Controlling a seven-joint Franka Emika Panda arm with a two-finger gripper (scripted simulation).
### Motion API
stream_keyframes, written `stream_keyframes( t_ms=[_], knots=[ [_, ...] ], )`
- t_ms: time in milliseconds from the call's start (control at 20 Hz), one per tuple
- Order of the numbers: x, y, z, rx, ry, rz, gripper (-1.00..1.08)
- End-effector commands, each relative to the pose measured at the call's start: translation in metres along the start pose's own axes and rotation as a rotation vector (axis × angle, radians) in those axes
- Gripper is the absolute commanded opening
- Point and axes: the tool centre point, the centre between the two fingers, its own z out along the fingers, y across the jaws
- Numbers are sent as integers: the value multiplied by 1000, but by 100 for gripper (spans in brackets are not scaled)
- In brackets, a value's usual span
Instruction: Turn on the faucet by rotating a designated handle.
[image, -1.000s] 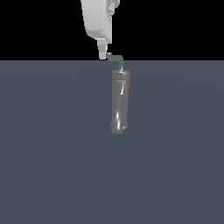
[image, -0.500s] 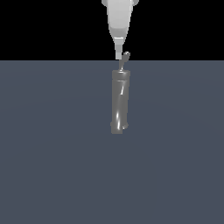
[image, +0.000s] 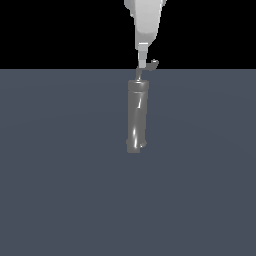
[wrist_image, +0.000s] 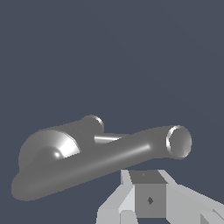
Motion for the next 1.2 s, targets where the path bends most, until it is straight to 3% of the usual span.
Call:
stream_keyframes(
  t_ms=[0, 750, 800, 850, 1150],
  knots=[
    [26, -7, 0, 5, 3, 32, -100],
    [82, -37, 0, 4, 4, 58, -100],
    [82, -37, 0, 4, 4, 58, -100],
    [41, -38, 0, 1, -7, -5, -100],
    [51, -55, 0, 2, -5, 8, -100]
  ],
)
